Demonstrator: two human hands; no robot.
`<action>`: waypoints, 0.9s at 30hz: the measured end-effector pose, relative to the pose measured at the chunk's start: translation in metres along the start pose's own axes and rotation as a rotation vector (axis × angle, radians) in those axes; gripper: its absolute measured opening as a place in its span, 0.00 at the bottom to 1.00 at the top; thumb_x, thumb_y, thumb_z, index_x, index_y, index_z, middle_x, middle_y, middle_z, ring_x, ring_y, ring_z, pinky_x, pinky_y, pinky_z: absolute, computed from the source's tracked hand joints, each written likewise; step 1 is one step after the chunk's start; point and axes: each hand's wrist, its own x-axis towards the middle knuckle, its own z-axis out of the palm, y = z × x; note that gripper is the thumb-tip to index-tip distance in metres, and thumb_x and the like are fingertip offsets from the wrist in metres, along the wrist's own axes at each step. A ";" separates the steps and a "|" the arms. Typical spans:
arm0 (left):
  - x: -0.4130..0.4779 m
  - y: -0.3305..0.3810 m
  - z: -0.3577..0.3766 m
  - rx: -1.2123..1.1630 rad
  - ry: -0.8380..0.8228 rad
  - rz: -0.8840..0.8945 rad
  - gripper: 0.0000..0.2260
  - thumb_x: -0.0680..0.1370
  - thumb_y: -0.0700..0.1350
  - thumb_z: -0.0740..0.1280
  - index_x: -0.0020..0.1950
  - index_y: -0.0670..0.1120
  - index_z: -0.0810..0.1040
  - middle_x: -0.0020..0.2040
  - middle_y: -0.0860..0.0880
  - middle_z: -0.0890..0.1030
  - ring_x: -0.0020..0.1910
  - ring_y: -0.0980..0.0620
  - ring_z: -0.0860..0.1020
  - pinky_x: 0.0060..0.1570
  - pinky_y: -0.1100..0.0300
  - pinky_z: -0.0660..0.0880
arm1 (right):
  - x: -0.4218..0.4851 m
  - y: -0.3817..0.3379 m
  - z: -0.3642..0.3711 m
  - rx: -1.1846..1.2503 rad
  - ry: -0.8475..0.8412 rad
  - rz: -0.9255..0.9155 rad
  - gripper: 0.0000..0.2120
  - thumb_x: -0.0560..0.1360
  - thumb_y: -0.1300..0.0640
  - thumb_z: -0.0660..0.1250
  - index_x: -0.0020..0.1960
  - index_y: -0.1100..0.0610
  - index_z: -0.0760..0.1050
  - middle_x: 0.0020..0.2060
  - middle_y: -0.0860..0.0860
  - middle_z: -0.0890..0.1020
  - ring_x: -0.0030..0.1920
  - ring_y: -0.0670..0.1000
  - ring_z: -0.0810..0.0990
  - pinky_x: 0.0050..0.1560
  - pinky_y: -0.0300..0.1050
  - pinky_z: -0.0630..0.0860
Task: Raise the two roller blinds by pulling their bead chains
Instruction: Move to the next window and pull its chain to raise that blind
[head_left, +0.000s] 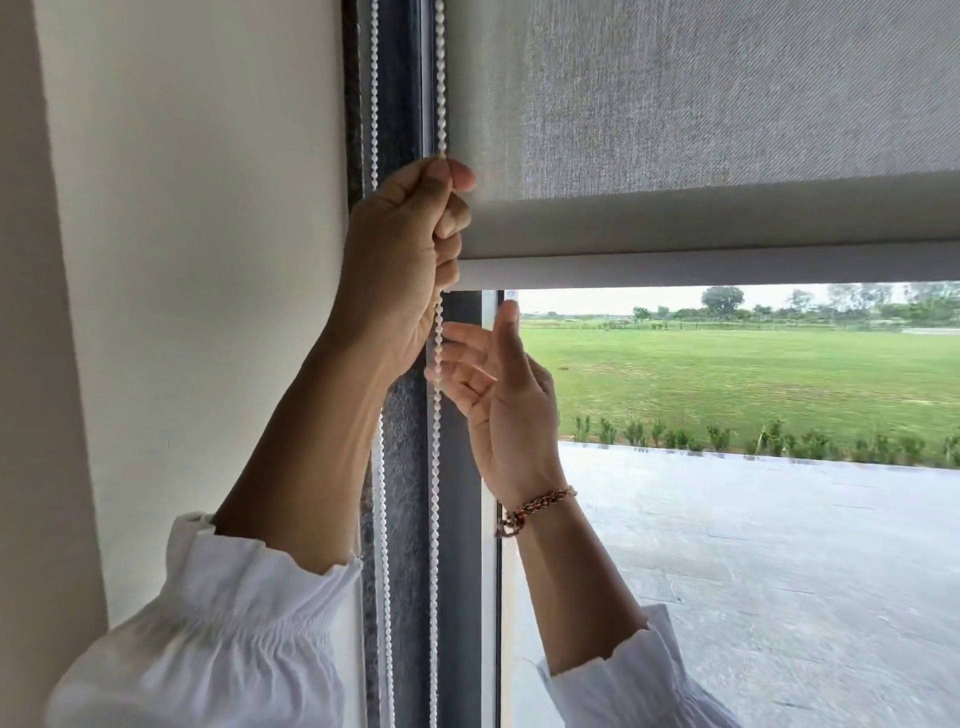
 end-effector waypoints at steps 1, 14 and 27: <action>-0.001 -0.001 -0.001 0.012 0.005 0.009 0.14 0.81 0.42 0.54 0.38 0.47 0.72 0.22 0.57 0.65 0.21 0.61 0.57 0.20 0.68 0.53 | 0.006 -0.005 -0.001 0.004 0.029 -0.004 0.23 0.70 0.41 0.59 0.43 0.60 0.79 0.36 0.52 0.82 0.40 0.49 0.82 0.50 0.46 0.78; -0.013 -0.010 -0.001 0.061 -0.004 0.088 0.13 0.81 0.42 0.54 0.38 0.46 0.71 0.22 0.57 0.64 0.20 0.61 0.58 0.20 0.70 0.55 | 0.037 -0.056 0.029 0.139 0.012 -0.188 0.09 0.77 0.60 0.61 0.48 0.64 0.77 0.46 0.60 0.82 0.50 0.54 0.81 0.60 0.50 0.75; -0.029 -0.033 -0.009 0.032 -0.037 0.076 0.15 0.81 0.40 0.54 0.36 0.47 0.73 0.24 0.57 0.61 0.22 0.61 0.56 0.22 0.68 0.52 | 0.045 -0.066 0.040 -0.059 -0.038 -0.236 0.09 0.74 0.66 0.64 0.53 0.68 0.76 0.36 0.55 0.81 0.44 0.55 0.80 0.40 0.43 0.76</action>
